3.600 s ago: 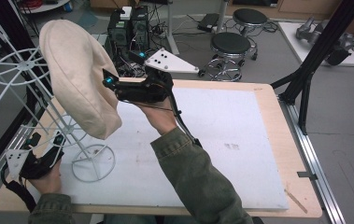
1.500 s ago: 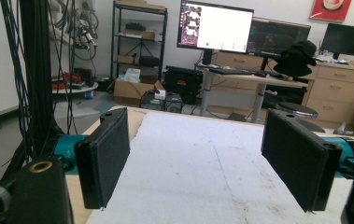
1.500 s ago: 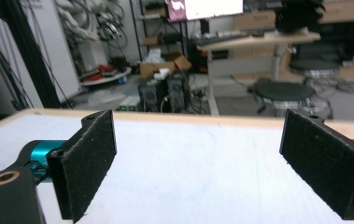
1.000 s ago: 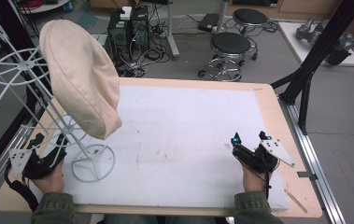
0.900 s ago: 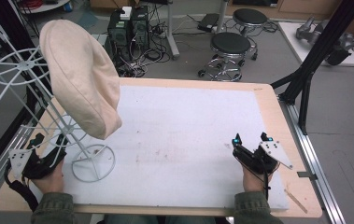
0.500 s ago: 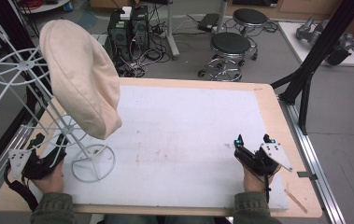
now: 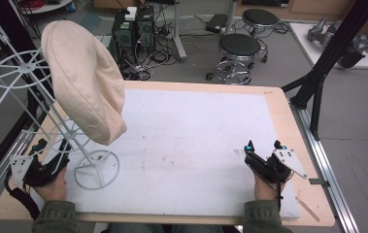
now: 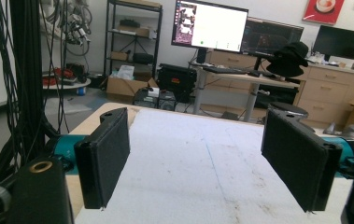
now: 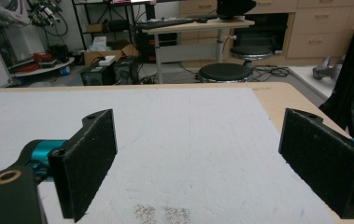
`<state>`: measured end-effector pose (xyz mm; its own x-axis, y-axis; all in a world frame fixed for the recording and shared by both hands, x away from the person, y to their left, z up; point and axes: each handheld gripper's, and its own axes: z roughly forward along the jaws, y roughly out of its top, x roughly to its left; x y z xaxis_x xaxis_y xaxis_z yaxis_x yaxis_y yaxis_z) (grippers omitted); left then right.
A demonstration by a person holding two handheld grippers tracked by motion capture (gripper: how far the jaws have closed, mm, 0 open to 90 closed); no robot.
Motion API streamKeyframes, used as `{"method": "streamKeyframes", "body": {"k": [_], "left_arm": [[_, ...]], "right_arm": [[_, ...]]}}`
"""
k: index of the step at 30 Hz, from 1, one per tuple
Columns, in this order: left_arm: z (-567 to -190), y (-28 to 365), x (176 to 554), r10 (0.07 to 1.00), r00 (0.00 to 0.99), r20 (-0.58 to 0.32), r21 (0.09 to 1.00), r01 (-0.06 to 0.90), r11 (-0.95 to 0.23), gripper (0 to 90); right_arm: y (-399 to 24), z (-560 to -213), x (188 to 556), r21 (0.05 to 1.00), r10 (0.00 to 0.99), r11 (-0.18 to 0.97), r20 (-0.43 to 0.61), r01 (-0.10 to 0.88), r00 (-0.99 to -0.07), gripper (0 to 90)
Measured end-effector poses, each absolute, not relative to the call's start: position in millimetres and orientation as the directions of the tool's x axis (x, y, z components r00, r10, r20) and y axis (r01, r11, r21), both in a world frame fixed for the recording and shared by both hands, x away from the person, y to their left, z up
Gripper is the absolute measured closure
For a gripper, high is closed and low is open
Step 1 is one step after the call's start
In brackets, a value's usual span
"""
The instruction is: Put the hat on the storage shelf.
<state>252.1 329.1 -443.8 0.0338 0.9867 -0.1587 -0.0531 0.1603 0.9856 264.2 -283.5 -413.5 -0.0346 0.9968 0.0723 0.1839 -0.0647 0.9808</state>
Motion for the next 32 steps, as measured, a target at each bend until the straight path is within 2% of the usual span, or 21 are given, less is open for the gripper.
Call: {"method": "streamKeyframes", "body": {"k": [32], "left_arm": [[-444.4, 329.2, 253.3, 0.987, 0.038, -0.157, 0.986, -0.044, 0.159, 23.9]], "right_arm": [[-286.2, -414.5, 265.4, 0.975, 0.995, -0.078, 0.088, 0.208, -0.038, 10.6]]}}
